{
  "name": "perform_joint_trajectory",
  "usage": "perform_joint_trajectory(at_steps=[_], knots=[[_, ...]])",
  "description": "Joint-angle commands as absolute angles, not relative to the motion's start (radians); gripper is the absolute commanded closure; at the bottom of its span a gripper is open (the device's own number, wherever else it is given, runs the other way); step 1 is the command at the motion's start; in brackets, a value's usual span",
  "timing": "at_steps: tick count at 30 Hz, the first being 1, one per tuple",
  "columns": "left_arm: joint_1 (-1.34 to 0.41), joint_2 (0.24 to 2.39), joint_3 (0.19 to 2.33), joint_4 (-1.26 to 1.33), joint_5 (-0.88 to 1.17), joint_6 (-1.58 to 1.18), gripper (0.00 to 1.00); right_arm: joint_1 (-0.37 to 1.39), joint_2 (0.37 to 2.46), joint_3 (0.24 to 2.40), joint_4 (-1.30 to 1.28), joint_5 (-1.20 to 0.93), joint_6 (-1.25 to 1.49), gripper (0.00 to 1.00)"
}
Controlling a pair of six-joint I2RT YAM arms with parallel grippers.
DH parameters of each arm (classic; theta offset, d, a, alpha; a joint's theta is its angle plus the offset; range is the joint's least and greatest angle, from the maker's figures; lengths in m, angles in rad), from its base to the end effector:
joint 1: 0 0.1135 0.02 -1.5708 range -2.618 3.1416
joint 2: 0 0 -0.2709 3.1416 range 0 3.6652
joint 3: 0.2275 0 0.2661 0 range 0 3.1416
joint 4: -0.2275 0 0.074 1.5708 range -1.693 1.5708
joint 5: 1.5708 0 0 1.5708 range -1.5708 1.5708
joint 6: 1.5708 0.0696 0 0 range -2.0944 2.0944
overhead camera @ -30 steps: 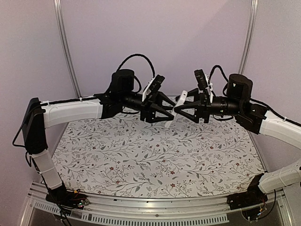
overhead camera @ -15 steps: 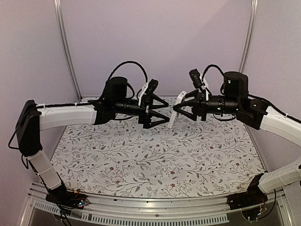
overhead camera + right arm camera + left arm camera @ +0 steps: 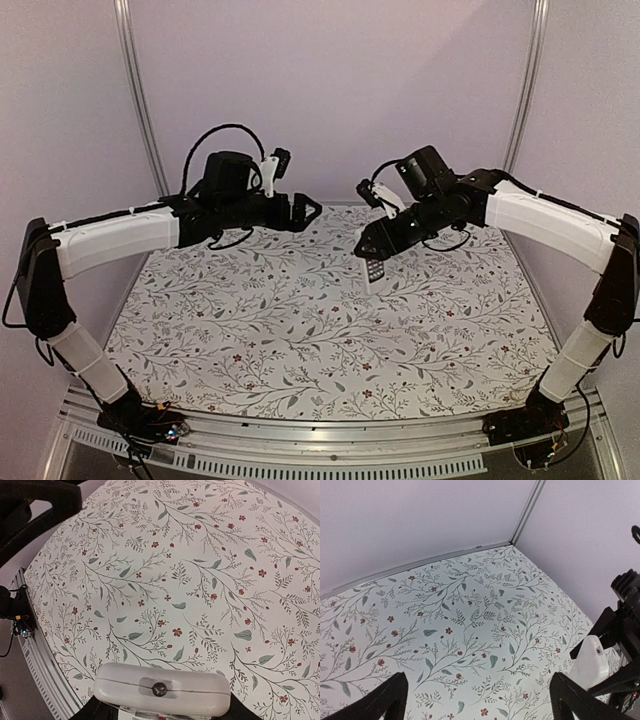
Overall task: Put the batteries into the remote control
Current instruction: Place the remote control at the center of the board.
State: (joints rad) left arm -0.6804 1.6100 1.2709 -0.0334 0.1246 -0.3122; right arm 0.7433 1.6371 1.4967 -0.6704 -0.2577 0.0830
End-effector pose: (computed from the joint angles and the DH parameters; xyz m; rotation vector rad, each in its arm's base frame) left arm 0.3275 -0.2762 0.3025 0.4543 1.9695 -0.7674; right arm 0.2828 0.2840 0.3045 -0.9172 2.2842 0.6859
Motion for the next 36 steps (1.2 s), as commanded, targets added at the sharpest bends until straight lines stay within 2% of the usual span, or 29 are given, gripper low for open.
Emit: perform_joint_trajectory(at_steps=[1,14,25,32,34,36], knots=[[-0.648,1.629,1.247,-0.160,-0.038,-0.391,0.00,0.745,1.793,1.618,-0.846,-0.209,0.130,0.76],[-0.609,1.621,1.152,-0.114,-0.047,-0.440,0.00,0.771,2.232,1.935,-1.090,-0.162,0.098,0.72],[-0.592,1.630,1.093,-0.049,-0.024,-0.462,0.01,0.801,2.416,2.065,-1.158,-0.073,0.097,0.63],[-0.582,1.627,1.078,-0.038,-0.025,-0.465,0.01,0.803,2.440,2.067,-1.143,-0.091,0.120,0.46],[-0.576,1.626,1.075,-0.034,-0.011,-0.469,0.01,0.803,2.443,2.060,-1.135,-0.111,0.121,0.40],[-0.574,1.627,1.073,-0.031,-0.009,-0.472,0.00,0.803,2.439,2.047,-1.121,-0.134,0.127,0.30]])
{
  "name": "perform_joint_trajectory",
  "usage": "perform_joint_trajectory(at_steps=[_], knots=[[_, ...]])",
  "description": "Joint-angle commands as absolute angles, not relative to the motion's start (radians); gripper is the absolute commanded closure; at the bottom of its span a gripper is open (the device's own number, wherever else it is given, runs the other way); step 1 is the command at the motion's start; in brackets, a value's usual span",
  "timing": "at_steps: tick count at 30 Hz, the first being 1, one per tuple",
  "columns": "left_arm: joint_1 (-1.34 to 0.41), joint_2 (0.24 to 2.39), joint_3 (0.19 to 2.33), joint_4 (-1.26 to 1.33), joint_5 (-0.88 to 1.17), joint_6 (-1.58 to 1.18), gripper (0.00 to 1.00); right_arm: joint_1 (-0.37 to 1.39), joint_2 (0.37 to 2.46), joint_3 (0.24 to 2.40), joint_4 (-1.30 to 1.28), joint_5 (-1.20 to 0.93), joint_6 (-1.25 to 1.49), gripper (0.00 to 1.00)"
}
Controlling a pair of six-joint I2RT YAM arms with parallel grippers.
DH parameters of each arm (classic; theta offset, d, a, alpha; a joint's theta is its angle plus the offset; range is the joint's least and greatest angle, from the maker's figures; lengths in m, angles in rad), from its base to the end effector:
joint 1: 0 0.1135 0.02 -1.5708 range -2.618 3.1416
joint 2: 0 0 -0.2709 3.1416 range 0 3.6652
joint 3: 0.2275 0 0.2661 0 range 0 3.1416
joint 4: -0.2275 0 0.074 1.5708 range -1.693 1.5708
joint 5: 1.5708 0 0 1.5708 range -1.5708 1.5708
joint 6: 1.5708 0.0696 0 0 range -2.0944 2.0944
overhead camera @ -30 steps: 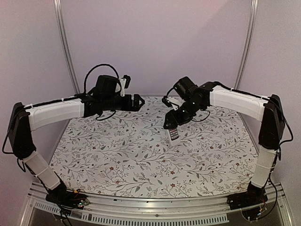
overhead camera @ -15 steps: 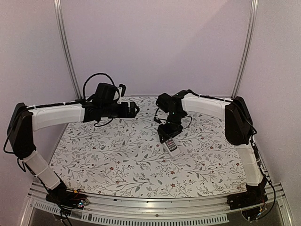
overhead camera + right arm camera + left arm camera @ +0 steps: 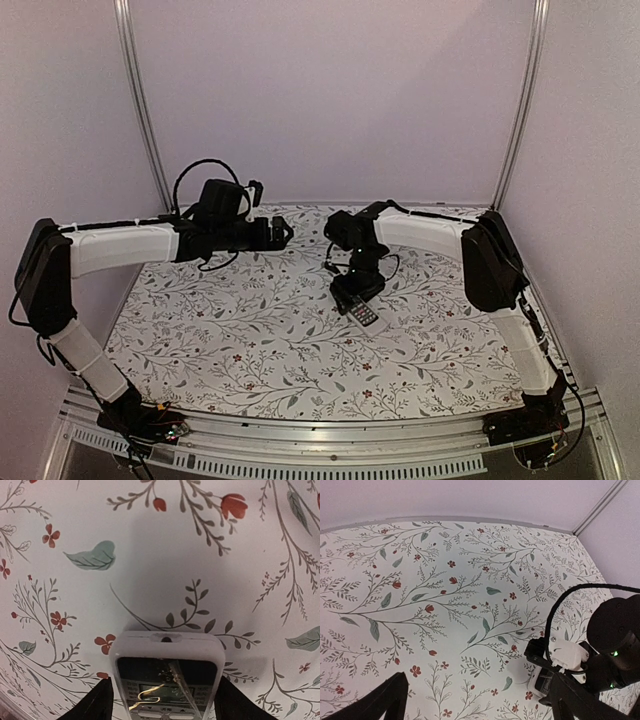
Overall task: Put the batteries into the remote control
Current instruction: Place the remote control at the center of the board, then adjust the remote control at the center of the board.
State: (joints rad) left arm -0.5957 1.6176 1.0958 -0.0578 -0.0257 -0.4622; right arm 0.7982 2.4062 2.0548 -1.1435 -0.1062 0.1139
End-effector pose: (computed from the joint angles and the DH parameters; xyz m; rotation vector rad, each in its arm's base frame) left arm 0.3383 -0.2271 0.2283 0.1320 2.2047 -0.5780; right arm 0.3408 0.3602 0.1196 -1.0506 2.9312 0.2006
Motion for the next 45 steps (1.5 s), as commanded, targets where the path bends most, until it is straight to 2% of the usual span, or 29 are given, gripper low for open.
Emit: perform_joint_trajectory(at_steps=[1,5,7,13,18,22,29,45], knots=[[-0.574,1.628,1.072,-0.029,-0.008,-0.472,0.01,0.803,2.435,2.044,-1.115,-0.145,0.129,0.24],[-0.574,1.628,1.069,-0.030,-0.008,-0.473,0.01,0.800,2.406,2.032,-1.089,-0.183,0.130,0.07],[-0.575,1.620,1.059,-0.021,-0.008,-0.471,0.01,0.793,2.370,2.006,-1.059,-0.193,0.123,0.06],[-0.577,1.603,1.050,-0.038,0.020,-0.465,0.01,0.694,2.134,1.741,-0.873,-0.202,0.103,0.08],[-0.592,1.595,1.062,-0.050,0.004,-0.458,0.00,0.624,2.004,1.572,-0.820,-0.055,0.073,0.10],[-0.609,1.603,1.093,-0.078,-0.033,-0.445,0.00,0.623,1.987,1.500,-0.798,0.071,0.054,0.11],[-0.637,1.611,1.132,-0.115,-0.065,-0.424,0.00,0.640,2.001,1.424,-0.757,0.127,0.041,0.12],[-0.658,1.614,1.162,-0.147,-0.112,-0.424,0.01,0.743,2.028,1.359,-0.719,-0.033,0.045,0.11]])
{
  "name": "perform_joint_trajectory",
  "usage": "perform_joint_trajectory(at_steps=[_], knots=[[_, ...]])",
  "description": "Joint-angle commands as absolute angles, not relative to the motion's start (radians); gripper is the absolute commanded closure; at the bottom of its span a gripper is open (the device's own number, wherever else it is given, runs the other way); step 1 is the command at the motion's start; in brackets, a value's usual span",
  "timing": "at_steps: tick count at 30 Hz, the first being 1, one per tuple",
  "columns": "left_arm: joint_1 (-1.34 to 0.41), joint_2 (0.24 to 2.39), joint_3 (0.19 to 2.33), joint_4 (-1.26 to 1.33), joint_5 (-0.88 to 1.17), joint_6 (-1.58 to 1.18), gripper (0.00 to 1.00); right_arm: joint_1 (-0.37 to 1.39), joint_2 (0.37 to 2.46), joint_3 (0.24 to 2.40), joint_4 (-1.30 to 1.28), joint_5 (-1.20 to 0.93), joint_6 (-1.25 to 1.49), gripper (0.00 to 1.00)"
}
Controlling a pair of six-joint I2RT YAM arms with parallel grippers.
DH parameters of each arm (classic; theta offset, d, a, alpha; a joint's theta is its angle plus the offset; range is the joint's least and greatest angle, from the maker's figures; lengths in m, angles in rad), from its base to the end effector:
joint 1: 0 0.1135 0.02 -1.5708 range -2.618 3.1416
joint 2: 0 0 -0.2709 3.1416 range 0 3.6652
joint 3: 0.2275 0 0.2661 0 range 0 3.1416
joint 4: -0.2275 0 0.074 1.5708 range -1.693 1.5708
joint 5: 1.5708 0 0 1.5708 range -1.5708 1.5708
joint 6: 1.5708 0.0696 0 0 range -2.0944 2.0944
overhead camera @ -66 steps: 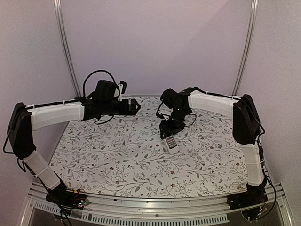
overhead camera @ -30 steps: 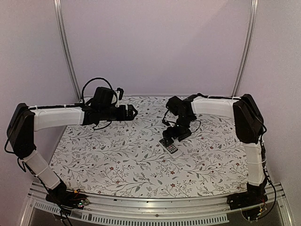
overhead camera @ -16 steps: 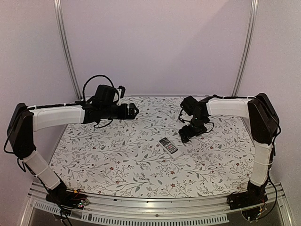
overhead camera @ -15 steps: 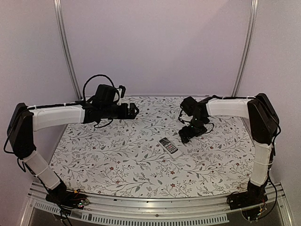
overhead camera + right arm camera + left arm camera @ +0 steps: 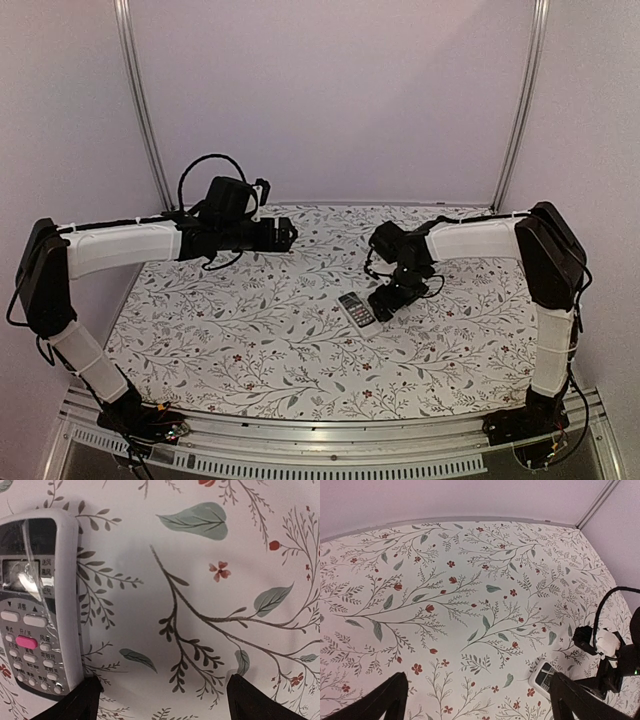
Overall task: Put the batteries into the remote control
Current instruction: Adjust the remote control at the center of the board, then reset both arms
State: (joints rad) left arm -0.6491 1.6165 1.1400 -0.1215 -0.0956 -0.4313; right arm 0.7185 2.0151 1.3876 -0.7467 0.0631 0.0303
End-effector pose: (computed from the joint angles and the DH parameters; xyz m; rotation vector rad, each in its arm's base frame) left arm 0.3296 -0.2417 0.2379 0.1847 2.2041 -0.5106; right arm 0.3112 0.2663 0.1138 -0.9817 2.7666 0.0196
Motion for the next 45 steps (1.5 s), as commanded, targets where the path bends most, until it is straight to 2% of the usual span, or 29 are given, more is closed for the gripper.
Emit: perform_joint_trajectory(at_steps=[1,21,26,32,36,45], knots=[[-0.658,1.615,1.163,-0.147,-0.109,-0.423,0.01,0.745,2.022,1.353,-0.707,-0.063,0.052,0.11],[-0.647,1.644,1.205,-0.172,-0.038,-0.433,0.01,0.782,1.971,1.321,-0.654,-0.160,0.123,0.08],[-0.614,1.647,1.254,-0.224,-0.008,-0.396,0.01,0.711,1.825,1.286,-0.597,-0.214,0.133,0.01],[-0.540,1.643,1.299,-0.261,0.024,-0.401,0.00,0.587,1.638,1.273,-0.527,-0.251,0.135,0.01],[-0.519,1.633,1.305,-0.298,-0.032,-0.382,0.00,0.502,1.549,1.198,-0.435,-0.244,0.142,0.01],[-0.509,1.619,1.105,-0.237,-0.033,-0.439,0.00,0.397,1.456,0.908,-0.170,-0.238,0.214,0.01]])
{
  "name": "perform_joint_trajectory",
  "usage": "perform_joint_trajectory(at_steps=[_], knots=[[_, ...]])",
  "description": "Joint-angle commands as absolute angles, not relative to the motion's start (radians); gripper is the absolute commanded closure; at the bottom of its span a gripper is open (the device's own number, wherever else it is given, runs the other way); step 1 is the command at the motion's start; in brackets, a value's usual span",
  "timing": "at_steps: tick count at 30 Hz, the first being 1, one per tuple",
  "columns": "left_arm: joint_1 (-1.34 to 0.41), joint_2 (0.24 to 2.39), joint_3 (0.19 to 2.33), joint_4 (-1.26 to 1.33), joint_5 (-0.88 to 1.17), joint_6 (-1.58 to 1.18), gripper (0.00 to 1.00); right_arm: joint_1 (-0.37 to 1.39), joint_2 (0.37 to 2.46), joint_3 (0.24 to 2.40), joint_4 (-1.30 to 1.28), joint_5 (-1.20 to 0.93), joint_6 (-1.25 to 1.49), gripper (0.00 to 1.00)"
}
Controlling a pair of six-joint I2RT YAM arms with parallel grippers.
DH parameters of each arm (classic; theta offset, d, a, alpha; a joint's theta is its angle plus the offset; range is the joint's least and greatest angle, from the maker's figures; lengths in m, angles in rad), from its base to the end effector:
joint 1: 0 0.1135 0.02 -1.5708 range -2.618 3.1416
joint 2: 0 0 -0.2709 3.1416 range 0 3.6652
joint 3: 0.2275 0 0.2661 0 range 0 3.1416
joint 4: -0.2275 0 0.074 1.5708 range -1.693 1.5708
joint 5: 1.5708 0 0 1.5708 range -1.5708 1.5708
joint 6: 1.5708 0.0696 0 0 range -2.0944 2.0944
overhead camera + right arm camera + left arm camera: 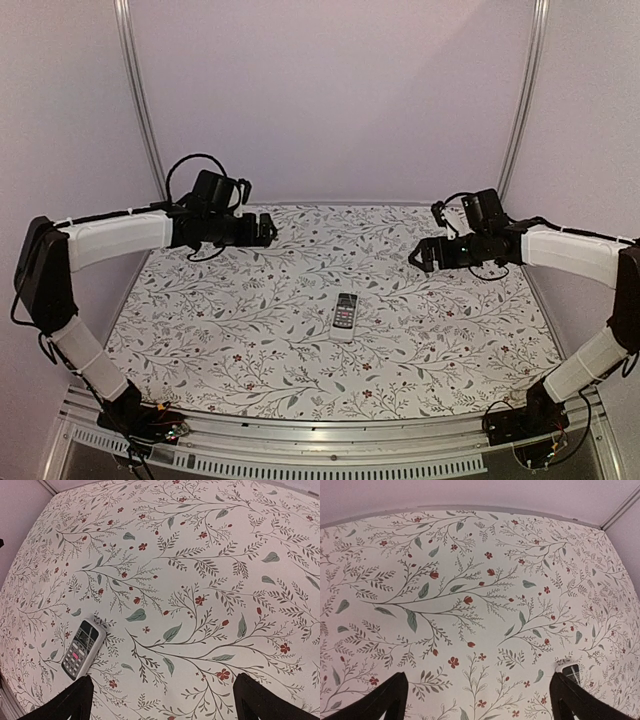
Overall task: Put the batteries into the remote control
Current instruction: Reset both arms
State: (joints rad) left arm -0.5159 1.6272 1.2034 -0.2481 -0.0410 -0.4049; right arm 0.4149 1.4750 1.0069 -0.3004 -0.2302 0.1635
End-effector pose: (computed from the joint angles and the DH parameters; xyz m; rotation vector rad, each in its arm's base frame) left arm 0.3568 -0.1991 0.2427 0.1040 2.2786 -0.4470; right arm 0.3180 0.1574 0.2212 -0.4139 2.3451 0.5512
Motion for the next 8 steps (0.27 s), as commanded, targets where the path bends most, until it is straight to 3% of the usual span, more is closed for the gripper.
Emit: perform_joint_trajectory(at_steps=[1,8], knots=[[-0.509,1.619,1.080,-0.221,-0.024,-0.449,0.00,0.397,1.458,0.890,-0.157,-0.242,0.220,0.01],[-0.514,1.613,0.994,-0.131,-0.008,-0.469,0.00,0.397,1.474,0.825,-0.072,-0.296,0.268,0.01]])
